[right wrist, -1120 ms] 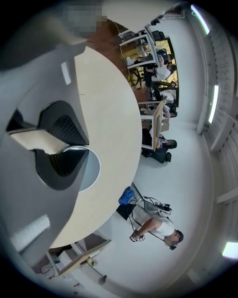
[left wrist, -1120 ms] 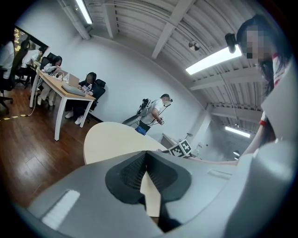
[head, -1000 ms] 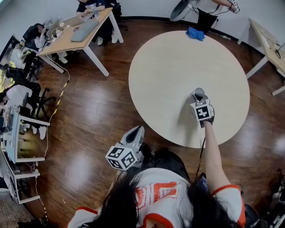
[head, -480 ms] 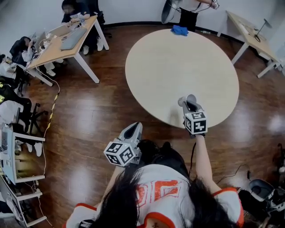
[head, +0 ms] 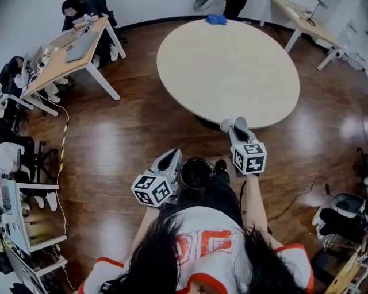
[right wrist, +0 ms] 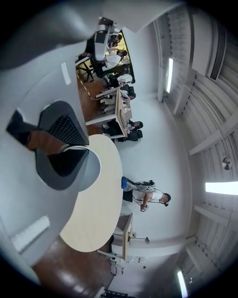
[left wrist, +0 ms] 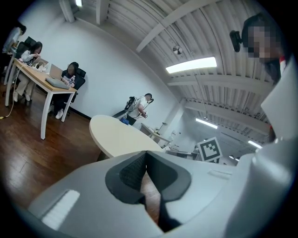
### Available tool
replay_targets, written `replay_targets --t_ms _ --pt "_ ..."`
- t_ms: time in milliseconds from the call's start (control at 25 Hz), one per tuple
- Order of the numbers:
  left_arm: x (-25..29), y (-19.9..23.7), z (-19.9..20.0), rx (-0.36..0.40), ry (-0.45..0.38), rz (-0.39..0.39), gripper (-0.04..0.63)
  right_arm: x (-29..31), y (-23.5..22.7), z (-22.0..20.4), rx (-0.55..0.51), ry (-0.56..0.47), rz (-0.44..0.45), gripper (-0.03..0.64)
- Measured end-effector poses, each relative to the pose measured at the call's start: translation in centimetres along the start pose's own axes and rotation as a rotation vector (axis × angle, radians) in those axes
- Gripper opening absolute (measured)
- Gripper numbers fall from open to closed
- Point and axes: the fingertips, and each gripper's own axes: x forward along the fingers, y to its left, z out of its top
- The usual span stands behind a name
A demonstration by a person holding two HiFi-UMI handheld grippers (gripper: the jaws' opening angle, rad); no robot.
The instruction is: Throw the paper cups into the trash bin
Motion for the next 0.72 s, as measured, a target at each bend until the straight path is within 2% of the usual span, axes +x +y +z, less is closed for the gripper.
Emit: replay_targets --t_ms 240,440,720 --pt "-2.3 -1.3 -2.5 -0.015 0.032 -0.038 0.0 -4.3 2.7 -3.0 0.013 0.017 -0.029 0.031" --pt "-3.0 -3.1 -4.1 -0.023 0.054 -0.07 0.0 -7.7 3.2 -5.1 0.019 0.036 -0.051 0.031" --pt "-3.6 -4.8 -5.4 -0.018 0.069 -0.048 0.0 -10.9 2.2 -7.9 0.037 0.077 -0.059 0.031"
